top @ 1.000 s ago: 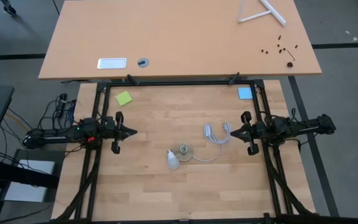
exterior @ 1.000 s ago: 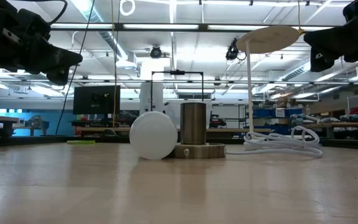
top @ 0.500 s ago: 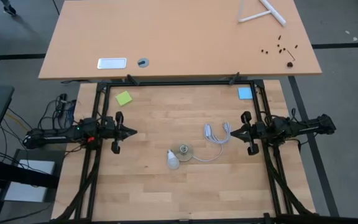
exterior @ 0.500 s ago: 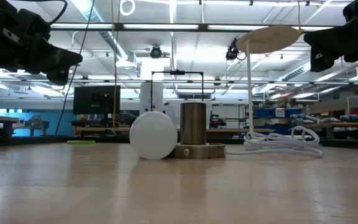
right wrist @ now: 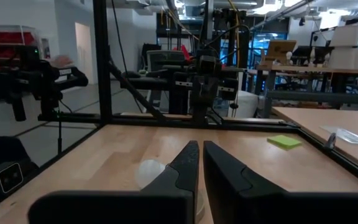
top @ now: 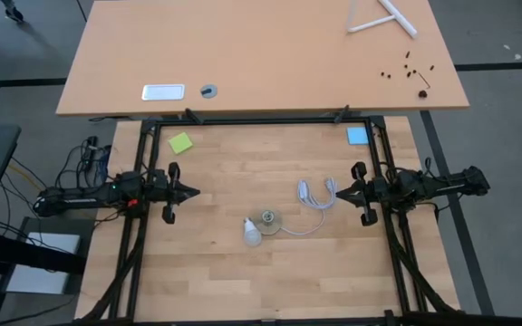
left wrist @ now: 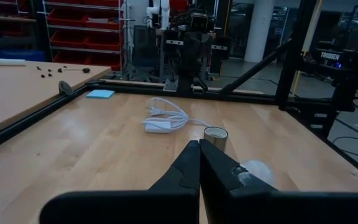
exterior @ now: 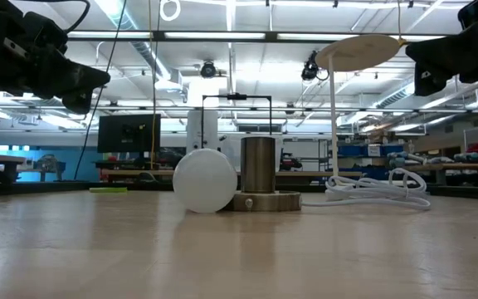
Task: Screw lightbulb
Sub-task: Return to Home Position
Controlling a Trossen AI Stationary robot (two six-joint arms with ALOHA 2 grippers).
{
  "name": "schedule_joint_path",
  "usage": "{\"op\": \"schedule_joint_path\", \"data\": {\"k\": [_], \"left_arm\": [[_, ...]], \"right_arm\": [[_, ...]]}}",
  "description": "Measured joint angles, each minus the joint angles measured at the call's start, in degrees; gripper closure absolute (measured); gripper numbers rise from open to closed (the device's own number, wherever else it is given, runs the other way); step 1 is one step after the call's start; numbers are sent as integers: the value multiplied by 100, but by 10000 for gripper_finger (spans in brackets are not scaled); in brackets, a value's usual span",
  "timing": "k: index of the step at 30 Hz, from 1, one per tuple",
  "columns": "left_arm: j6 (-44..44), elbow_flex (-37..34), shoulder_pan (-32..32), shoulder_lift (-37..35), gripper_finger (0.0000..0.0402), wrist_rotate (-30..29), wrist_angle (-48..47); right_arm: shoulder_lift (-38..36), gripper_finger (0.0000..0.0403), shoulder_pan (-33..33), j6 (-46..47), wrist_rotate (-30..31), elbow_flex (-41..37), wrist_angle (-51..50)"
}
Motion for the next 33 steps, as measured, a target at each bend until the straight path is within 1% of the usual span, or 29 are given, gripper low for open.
{"op": "schedule_joint_path", "data": {"k": [6,14,24,33], "left_arm": [[0,0,0,0,396,0,0],[0,-2,0,0,396,-2,2],[0,-2,1,0,396,-1,1],[0,-2,0,0,396,0,2]], "right_arm": [[0,366,0,0,0,0,0],[0,372,0,0,0,0,0],[0,367,0,1,-1,0,0],[0,370,0,1,-2,0,0]]}}
